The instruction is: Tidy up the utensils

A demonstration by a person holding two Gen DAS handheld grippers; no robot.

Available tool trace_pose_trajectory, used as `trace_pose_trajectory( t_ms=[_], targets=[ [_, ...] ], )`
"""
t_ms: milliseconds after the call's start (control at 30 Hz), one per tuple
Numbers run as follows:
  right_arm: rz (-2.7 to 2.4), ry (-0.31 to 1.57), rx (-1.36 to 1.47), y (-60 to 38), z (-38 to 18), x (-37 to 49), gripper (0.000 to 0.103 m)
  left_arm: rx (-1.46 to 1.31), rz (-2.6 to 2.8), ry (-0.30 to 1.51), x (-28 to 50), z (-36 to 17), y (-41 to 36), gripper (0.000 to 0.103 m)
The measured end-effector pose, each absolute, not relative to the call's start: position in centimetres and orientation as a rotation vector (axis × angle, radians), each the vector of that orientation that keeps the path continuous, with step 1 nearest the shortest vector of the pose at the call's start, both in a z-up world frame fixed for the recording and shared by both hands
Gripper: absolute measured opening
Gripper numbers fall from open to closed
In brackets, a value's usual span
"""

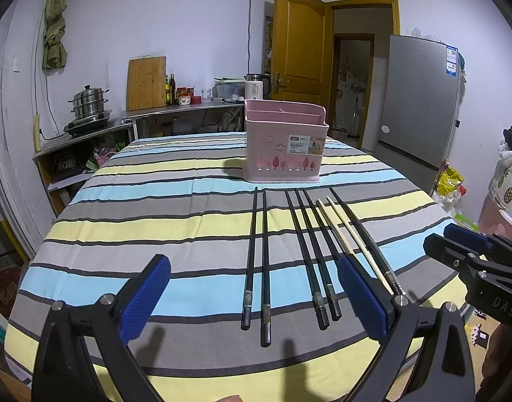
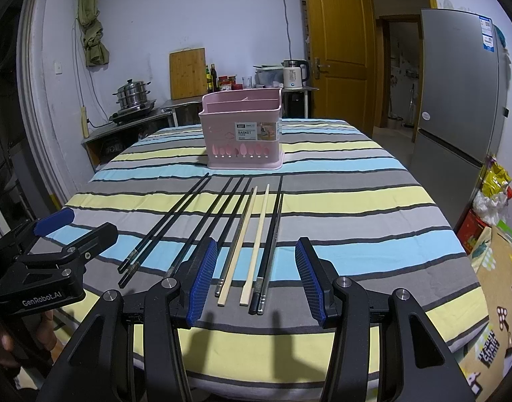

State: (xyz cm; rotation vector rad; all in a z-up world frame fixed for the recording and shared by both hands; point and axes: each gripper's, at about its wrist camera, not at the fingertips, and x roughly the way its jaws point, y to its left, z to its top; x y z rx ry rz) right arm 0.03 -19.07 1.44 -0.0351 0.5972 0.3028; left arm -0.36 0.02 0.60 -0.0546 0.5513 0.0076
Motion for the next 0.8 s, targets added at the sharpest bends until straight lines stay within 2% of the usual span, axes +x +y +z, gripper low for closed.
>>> trace_pose_trajectory(
  t_ms=[800],
  targets=[
    [0.302,0.593,-0.033,-19.3,1.66,0.01,0.05,-0.044,-0.002,0.551,-0.51,0.72,-0.58,0.101]
  ],
)
